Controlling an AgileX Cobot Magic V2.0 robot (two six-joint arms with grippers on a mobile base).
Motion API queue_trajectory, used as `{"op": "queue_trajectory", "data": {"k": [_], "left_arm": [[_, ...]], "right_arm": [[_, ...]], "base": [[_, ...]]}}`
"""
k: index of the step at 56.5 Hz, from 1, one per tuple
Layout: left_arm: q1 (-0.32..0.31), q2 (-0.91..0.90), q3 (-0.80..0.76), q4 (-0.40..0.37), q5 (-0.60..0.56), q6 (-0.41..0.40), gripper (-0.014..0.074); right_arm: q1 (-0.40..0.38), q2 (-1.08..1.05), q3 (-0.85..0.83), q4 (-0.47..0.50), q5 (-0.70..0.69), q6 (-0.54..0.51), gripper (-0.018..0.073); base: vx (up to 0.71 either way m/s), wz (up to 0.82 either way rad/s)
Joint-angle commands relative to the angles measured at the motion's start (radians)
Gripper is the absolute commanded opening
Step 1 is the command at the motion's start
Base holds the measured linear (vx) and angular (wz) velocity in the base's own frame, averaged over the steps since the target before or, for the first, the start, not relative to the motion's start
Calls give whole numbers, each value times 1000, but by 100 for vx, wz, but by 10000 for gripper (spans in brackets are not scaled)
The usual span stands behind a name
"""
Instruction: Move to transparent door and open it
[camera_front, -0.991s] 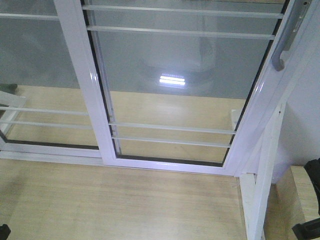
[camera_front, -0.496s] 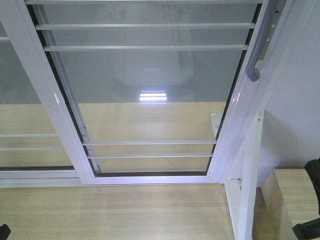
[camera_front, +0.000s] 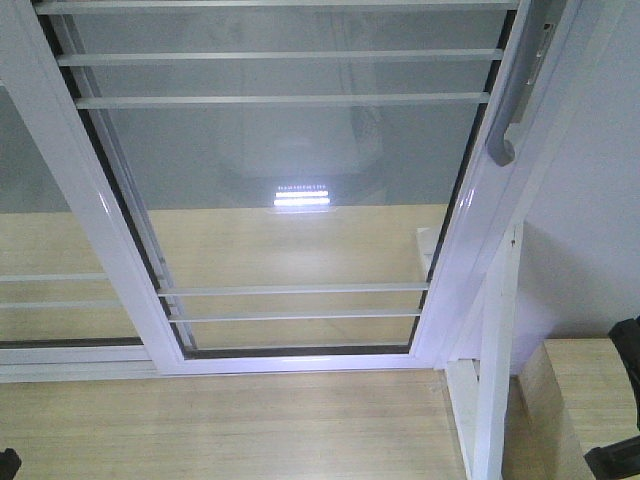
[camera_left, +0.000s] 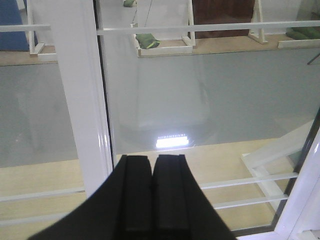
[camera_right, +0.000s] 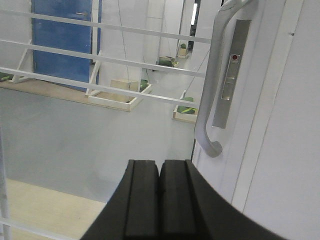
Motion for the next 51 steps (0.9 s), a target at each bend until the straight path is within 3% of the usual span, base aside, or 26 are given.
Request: {"op": "queue_trajectory", "data": {"k": [1, 51], "left_arm": [[-7, -13, -20, -11, -85, -8, 3], [-7, -13, -20, -11, -85, -8, 3]], "right_arm": [[-3, -15, 2, -2, -86, -10, -1], [-3, -15, 2, -2, -86, -10, -1]], "base": [[0, 0], [0, 0]]}}
